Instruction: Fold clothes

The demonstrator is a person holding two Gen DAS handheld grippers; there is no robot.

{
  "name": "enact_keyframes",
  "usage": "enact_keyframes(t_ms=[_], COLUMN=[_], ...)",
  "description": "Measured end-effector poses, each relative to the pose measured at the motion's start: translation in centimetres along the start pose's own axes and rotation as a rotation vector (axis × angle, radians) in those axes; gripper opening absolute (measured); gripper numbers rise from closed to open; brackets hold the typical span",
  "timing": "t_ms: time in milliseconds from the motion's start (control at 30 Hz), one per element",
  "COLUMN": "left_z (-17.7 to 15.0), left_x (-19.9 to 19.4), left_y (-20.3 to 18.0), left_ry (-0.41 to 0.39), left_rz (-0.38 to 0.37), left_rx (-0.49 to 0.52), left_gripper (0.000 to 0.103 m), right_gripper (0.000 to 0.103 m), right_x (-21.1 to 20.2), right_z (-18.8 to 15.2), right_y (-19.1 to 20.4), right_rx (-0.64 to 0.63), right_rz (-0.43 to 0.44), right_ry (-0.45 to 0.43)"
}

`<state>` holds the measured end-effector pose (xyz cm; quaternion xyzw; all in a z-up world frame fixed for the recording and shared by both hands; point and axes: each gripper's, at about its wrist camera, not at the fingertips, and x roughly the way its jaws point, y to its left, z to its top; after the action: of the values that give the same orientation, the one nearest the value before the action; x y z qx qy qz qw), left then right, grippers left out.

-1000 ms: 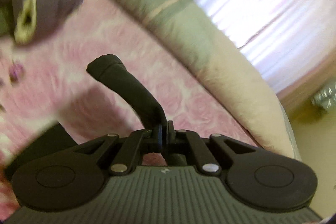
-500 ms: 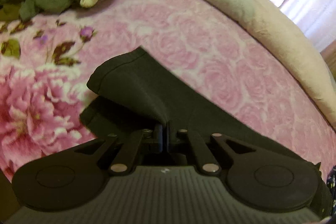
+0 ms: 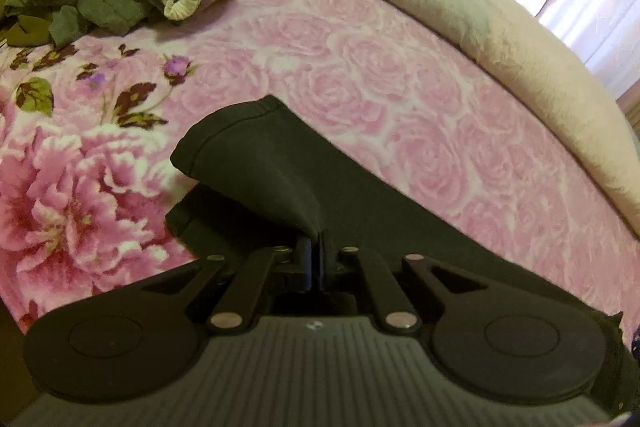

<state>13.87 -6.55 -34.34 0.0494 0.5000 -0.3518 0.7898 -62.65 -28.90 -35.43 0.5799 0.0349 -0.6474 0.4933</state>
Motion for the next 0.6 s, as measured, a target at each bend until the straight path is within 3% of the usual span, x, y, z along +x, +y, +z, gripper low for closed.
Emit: enact_keyframes(t_ms=[233,300,333,433,567,600], left_z=[-2.0,-2.2,-2.3,-2.4,-2.5,-2.5], left_x=[3.6,3.4,3.2,2.5,1.7,1.5], left_y=[-0.5,-1.1,-1.4,-1.5,-2.1,-2.4], left_ry=[0.081,0.084,0.088,0.112,0.134,0.137], left_rz=[0.130,0.147,0.154,0.163,0.179,0.179], left_rx=[0.052,0.080,0.093,0.098,0.105,0.112], left_gripper=[0.008,0.012,0.016,0.016,0.016,0.016], right_gripper=[0.026,0.053,0.056,0.056,0.055,0.048], right_x=[1.9,1.4,1.0,-0.1,0.1,0.2], right_z=[-0.1,0.2,0.3,0.9,0.7,0.6], right_y=[-1.4,-1.3,-1.2,-2.0,-1.5,-1.4], right_rx=[0.048,0.044,0.036,0.075,0.036,0.026], right_rz=[-0.011,-0.008,-0.008,0.020,0.014,0.012], right_ry=[0.050,0.042,0.031,-0.021,-0.043,-0.048])
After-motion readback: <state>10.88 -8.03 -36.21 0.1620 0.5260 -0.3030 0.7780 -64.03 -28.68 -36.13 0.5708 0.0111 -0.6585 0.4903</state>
